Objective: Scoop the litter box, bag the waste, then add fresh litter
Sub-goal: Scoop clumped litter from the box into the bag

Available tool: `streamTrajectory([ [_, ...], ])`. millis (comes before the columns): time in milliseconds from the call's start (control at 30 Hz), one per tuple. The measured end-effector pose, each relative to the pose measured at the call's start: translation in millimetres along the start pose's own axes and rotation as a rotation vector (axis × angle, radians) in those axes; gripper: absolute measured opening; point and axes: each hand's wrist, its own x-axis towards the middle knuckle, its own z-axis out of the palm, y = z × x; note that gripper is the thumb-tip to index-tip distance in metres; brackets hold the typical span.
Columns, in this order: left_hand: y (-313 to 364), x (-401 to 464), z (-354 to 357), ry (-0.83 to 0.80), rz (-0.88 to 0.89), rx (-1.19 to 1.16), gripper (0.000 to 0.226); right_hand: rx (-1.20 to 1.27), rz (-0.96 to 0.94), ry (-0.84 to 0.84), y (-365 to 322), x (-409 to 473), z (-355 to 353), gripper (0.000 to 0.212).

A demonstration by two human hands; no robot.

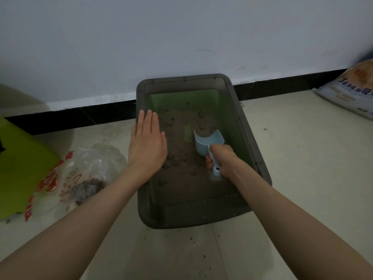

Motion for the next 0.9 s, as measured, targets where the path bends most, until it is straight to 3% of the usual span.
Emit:
streamTrajectory([
  [200, 0, -1, 0, -0.007, -0.014, 0.001, 0.054, 0.078, -0.036, 0.009, -14, 21, 16, 0.024],
  [367, 1, -1, 2, -0.016, -0.015, -0.02, 0.054, 0.043, -0.073, 0.047, -16, 42, 23, 0.016],
  [667, -2, -1, 6, 0.062, 0.017, -0.077, 0.051, 0.126, -0.277, 0.153, 0, 64, 32, 0.029],
  [900, -3, 0, 7, 0.076, 0.012, -0.089, 0.049, 0.165, -0.31, 0.147, 9, 68, 27, 0.022],
])
